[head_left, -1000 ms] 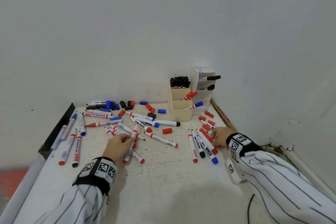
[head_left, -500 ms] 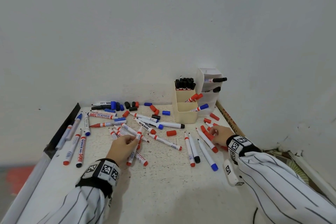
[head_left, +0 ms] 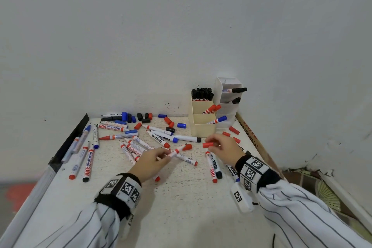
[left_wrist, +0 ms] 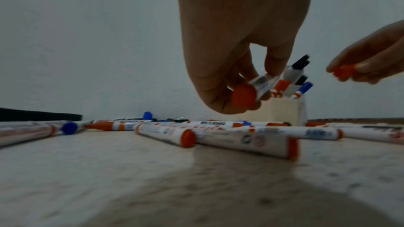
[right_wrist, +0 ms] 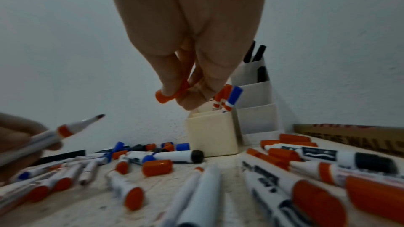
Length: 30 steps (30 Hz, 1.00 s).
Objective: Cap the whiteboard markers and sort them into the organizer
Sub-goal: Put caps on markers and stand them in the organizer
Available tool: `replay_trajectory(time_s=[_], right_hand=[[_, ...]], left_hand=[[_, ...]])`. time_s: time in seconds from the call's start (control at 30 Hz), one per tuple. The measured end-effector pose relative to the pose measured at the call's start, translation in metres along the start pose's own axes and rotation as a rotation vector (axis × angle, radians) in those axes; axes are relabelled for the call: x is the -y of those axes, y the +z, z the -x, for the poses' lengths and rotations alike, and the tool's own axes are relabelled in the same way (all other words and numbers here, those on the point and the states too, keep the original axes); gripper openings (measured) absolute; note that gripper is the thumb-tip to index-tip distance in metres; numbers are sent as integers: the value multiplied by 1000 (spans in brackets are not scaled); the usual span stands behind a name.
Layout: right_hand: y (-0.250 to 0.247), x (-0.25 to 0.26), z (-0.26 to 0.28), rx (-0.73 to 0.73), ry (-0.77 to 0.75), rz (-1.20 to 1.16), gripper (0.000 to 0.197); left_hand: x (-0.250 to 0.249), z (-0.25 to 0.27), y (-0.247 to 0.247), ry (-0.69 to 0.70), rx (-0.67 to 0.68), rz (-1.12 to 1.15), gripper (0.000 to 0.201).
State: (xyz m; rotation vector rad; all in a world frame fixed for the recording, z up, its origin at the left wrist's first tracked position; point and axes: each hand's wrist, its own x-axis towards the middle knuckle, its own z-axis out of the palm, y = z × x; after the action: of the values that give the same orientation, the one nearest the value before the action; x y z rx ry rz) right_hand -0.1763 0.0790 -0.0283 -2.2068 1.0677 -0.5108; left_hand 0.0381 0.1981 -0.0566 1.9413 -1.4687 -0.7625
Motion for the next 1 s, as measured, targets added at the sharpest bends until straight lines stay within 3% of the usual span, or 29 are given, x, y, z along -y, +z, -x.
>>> replay_trajectory(time_s=[0.13, 0.3, 0.4, 0.53, 0.67, 0.77, 0.87, 1.0], right_hand=[[15, 13, 7, 23, -102, -21, 22], [14, 9, 13, -66, -97, -60, 23], [15, 7, 16, -41, -96, -43, 22], [16, 2, 18, -152, -92, -38, 23], [15, 1, 20, -6, -109, -55, 21], [13, 7, 23, 35, -70, -116, 9], [12, 10, 22, 19, 20, -169, 40], [8, 13, 16, -28, 141, -253, 46]], left_hand=[[-20, 3, 15, 54, 27, -65, 29], [-26, 7, 20, 47, 3, -101, 32], [-28, 10, 22, 66, -11, -118, 34], [-31, 13, 24, 76, -37, -128, 34], [-37, 15, 28, 118, -17, -147, 31], [-44, 17, 32, 115, 5, -88, 28], [-56, 20, 36, 173, -13, -33, 26], [-67, 16, 42, 246, -110, -164, 27]])
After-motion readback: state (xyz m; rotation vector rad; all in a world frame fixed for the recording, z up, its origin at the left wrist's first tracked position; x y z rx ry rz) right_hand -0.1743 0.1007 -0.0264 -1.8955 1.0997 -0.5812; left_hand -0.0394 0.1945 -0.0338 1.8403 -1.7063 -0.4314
